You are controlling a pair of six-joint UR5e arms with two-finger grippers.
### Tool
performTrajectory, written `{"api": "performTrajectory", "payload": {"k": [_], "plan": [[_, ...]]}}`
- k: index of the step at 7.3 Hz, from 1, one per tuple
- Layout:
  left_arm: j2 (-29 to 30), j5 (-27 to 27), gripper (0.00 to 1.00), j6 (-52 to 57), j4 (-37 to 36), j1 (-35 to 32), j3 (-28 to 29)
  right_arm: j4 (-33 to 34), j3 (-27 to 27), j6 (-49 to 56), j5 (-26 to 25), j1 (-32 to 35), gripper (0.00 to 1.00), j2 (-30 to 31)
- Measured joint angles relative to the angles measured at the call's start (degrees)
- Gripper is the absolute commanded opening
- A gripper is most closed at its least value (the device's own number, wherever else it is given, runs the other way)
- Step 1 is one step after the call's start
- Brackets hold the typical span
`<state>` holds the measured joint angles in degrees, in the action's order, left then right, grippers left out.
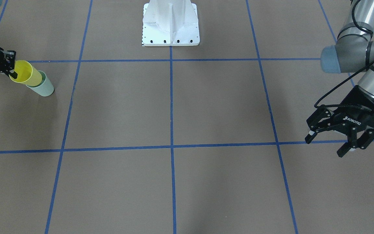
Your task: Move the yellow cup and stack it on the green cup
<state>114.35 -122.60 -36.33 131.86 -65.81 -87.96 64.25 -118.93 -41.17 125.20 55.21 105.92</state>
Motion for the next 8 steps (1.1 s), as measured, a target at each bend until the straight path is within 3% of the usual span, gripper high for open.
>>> {"api": "performTrajectory", "payload": {"k": [5, 6, 7, 8], "plan": [[-0.66, 0.08, 0.99, 0.03, 0.22, 0.10, 0.11, 0.00, 1.23, -0.23, -0.84, -1.60, 0.00, -0.17], [-0.90, 0.08, 0.99, 0.03, 0.31, 0.13, 0.13, 0.00, 1.50, -0.23, -0.89, -1.77, 0.55, -0.25], [-1.00, 0.08, 1.00, 0.03, 0.31, 0.14, 0.15, 0.00, 1.70, -0.23, -0.88, -1.96, 1.00, -0.41], [-1.10, 0.08, 1.00, 0.03, 0.25, 0.15, 0.15, 0.00, 1.89, -0.25, -0.73, -2.17, 1.00, -0.58]]}}
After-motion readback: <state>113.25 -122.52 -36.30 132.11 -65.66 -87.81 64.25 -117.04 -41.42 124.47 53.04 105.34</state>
